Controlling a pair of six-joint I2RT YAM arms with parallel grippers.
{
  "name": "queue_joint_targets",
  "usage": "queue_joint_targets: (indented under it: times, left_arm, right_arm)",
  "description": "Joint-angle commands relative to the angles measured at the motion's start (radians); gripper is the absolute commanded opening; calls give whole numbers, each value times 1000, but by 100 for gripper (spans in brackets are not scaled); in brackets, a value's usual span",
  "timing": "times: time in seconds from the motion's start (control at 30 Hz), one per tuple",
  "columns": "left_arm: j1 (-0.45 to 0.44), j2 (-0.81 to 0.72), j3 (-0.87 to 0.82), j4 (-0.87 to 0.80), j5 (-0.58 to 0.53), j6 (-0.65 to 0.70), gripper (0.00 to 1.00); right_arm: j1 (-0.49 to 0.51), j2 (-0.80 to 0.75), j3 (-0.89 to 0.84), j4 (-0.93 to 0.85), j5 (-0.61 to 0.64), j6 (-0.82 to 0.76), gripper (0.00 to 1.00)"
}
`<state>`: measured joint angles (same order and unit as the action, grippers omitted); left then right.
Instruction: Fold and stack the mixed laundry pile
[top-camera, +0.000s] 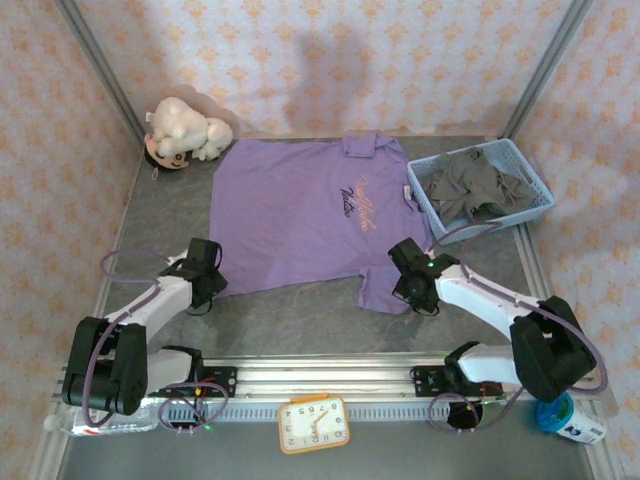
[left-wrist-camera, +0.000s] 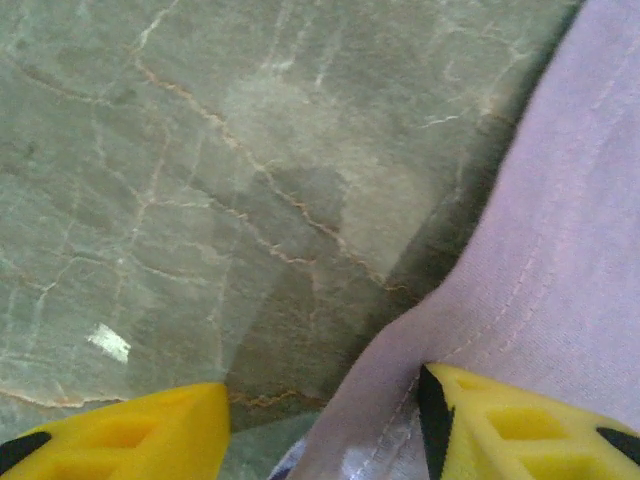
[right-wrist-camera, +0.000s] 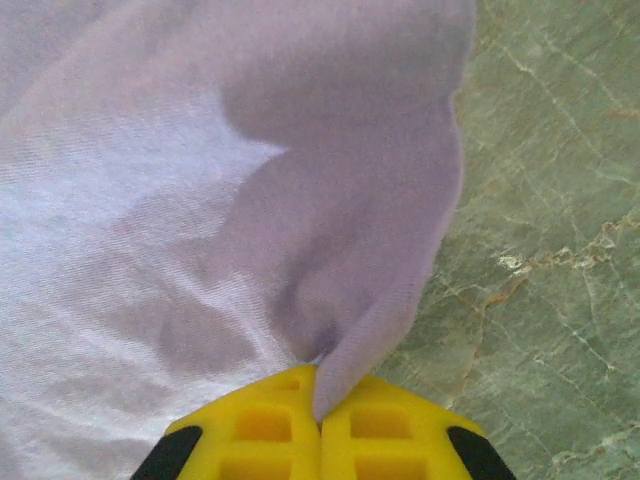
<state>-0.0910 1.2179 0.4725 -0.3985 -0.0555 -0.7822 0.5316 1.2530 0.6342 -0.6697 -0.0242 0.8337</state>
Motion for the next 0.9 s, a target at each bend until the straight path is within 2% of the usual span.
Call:
queue_joint_targets:
  times: [0.0,0.1,0.2,0.37,0.53,0.77,0.87]
  left_arm:
    - [-22,53,-12,77,70,-29,35]
    - [-24,45,-9,69,72,-28,11]
    - [-26,21,-5,43,72,-19,0]
    - [-26,-57,26,19,77,-19,0]
    - [-23,-83,162,-17,28,18,0]
    - [34,19,312,68,-41,5,0]
    - [67,96,374,108,-64,-9,0]
  right_arm:
    - [5,-26,25,-63,55,-7,0]
    - [6,-35,30,-97,56,-10,0]
    - [10,-55,30,-122,18,-11,0]
    - [17,-127,98,-149,-20,-9,0]
    - [-2,-138,234,-122,43,-57,0]
    - [-63,20,452,41,200,-186,0]
    - [-115,123,542,115,209,-226,0]
